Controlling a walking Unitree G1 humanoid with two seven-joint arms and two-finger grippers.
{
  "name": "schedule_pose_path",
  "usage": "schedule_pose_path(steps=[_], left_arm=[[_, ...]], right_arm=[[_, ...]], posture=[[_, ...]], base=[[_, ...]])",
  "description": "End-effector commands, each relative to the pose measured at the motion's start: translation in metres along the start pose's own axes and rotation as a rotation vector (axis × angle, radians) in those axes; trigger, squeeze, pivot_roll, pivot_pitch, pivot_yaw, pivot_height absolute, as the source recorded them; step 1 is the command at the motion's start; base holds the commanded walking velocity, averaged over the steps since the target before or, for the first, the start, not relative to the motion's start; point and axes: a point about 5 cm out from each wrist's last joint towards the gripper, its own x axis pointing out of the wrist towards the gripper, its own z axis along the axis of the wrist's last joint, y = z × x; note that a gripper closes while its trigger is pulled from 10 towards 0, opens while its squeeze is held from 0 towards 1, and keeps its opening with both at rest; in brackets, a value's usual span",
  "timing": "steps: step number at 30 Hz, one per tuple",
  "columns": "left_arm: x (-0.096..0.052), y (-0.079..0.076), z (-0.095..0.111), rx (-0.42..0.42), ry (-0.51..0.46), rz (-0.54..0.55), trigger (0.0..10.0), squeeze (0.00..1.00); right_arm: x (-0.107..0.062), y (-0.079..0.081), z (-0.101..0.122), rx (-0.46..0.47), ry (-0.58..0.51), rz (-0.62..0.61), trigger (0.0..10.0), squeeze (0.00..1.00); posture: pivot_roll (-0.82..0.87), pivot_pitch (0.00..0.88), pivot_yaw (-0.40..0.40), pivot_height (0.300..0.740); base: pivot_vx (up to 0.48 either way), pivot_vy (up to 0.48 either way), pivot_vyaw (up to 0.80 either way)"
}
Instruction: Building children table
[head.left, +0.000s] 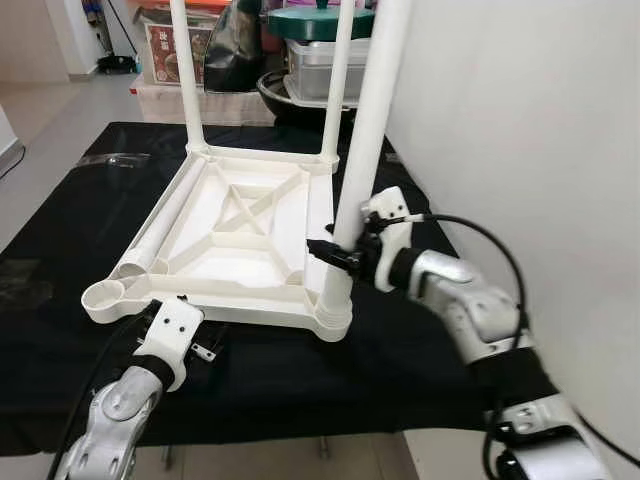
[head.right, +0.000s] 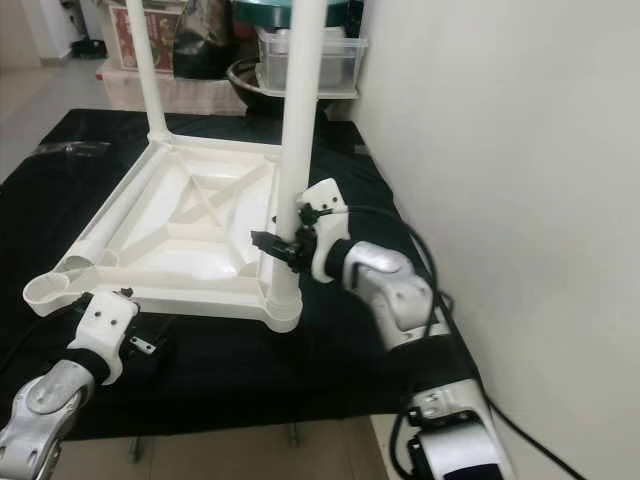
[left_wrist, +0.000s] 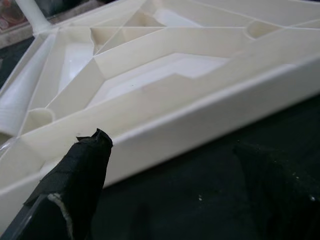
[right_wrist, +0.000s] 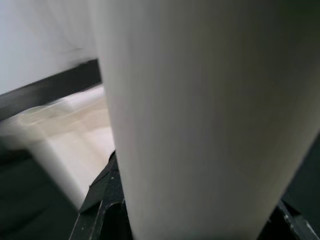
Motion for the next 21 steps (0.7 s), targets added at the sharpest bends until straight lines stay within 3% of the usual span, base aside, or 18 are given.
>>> schedule_pose_path(steps=[1, 2, 3, 5, 6, 7, 8, 10, 11, 13, 14, 15, 16, 18, 19, 21], left_arm=[[-0.003, -0.001, -0.004, -0.006, 0.013, -0.003, 10.0, 0.00], [-0.003, -0.001, -0.004, -0.006, 0.014, -0.005, 10.0, 0.00], [-0.003, -0.001, -0.004, -0.006, 0.014, -0.005, 10.0, 0.00], [-0.003, -0.002, -0.004, -0.005, 0.015, -0.010, 10.0, 0.00], [-0.002, -0.003, -0.004, -0.006, 0.015, -0.013, 10.0, 0.00], [-0.001, -0.004, -0.004, -0.004, 0.014, -0.021, 10.0, 0.00], [-0.001, -0.004, -0.004, -0.004, 0.014, -0.021, 10.0, 0.00], [0.001, -0.005, -0.003, -0.001, 0.013, -0.031, 10.0, 0.00], [0.001, -0.005, -0.003, -0.001, 0.013, -0.031, 10.0, 0.00], [0.003, -0.006, -0.002, -0.001, 0.010, -0.034, 10.0, 0.00], [0.003, -0.005, -0.002, -0.001, 0.008, -0.034, 10.0, 0.00], [0.004, -0.004, -0.002, -0.002, 0.007, -0.032, 10.0, 0.00], [0.004, -0.004, -0.002, -0.002, 0.007, -0.032, 10.0, 0.00], [0.003, -0.004, -0.002, -0.002, 0.006, -0.030, 10.0, 0.00], [0.002, -0.004, -0.003, -0.002, 0.007, -0.027, 10.0, 0.00], [0.002, -0.003, -0.003, -0.003, 0.008, -0.026, 10.0, 0.00]], right_arm=[[-0.016, -0.049, -0.019, 0.096, 0.055, -0.551, 0.0, 0.00], [-0.025, -0.055, -0.023, 0.141, 0.041, -0.700, 0.0, 0.00], [-0.025, -0.055, -0.023, 0.141, 0.041, -0.700, 0.0, 0.00], [-0.038, -0.044, -0.021, 0.149, -0.014, -0.792, 0.0, 0.00], [-0.039, -0.029, -0.021, 0.172, -0.015, -0.763, 0.0, 0.00], [-0.037, -0.009, -0.019, 0.189, -0.015, -0.691, 10.0, 0.00], [-0.037, -0.009, -0.019, 0.189, -0.015, -0.691, 10.0, 0.00], [-0.030, 0.020, -0.012, 0.195, -0.033, -0.537, 10.0, 0.00], [-0.030, 0.020, -0.012, 0.195, -0.033, -0.537, 10.0, 0.00], [-0.025, 0.037, 0.003, 0.186, -0.113, -0.391, 10.0, 0.00], [-0.024, 0.038, 0.016, 0.179, -0.170, -0.344, 10.0, 1.00], [-0.023, 0.037, 0.029, 0.172, -0.225, -0.320, 10.0, 1.00], [-0.023, 0.037, 0.029, 0.172, -0.225, -0.320, 10.0, 1.00], [-0.025, 0.024, 0.047, 0.097, -0.247, -0.306, 10.0, 1.00], [-0.025, 0.018, 0.054, 0.047, -0.239, -0.270, 10.0, 0.00], [-0.025, 0.015, 0.059, 0.016, -0.230, -0.246, 10.0, 0.00]], posture=[[0.07, 0.000, -0.125, 0.740], [0.07, 0.000, -0.125, 0.740], [0.07, 0.000, -0.125, 0.740], [0.07, 0.000, -0.116, 0.740], [0.06, 0.000, -0.112, 0.740], [0.05, 0.000, -0.108, 0.740], [0.05, 0.000, -0.108, 0.740], [0.05, 0.000, -0.103, 0.740], [0.05, 0.000, -0.103, 0.740], [0.04, 0.000, -0.100, 0.740], [0.04, 0.000, -0.101, 0.740], [0.04, 0.000, -0.101, 0.740], [0.04, 0.000, -0.101, 0.740], [0.04, 0.000, -0.106, 0.740], [0.04, 0.000, -0.109, 0.740], [0.04, 0.000, -0.109, 0.740]], base=[[0.000, 0.000, 0.00], [0.000, 0.000, 0.00], [0.000, 0.000, 0.00], [0.000, 0.000, 0.00], [0.000, 0.000, 0.00], [0.000, 0.000, 0.00], [0.000, 0.000, 0.00], [0.000, 0.000, 0.00], [0.000, 0.000, 0.00], [0.000, 0.000, 0.00], [0.000, 0.000, 0.00], [0.000, 0.000, 0.00], [0.000, 0.000, 0.00], [0.000, 0.000, 0.00], [0.000, 0.000, 0.00], [0.000, 0.000, 0.00]])
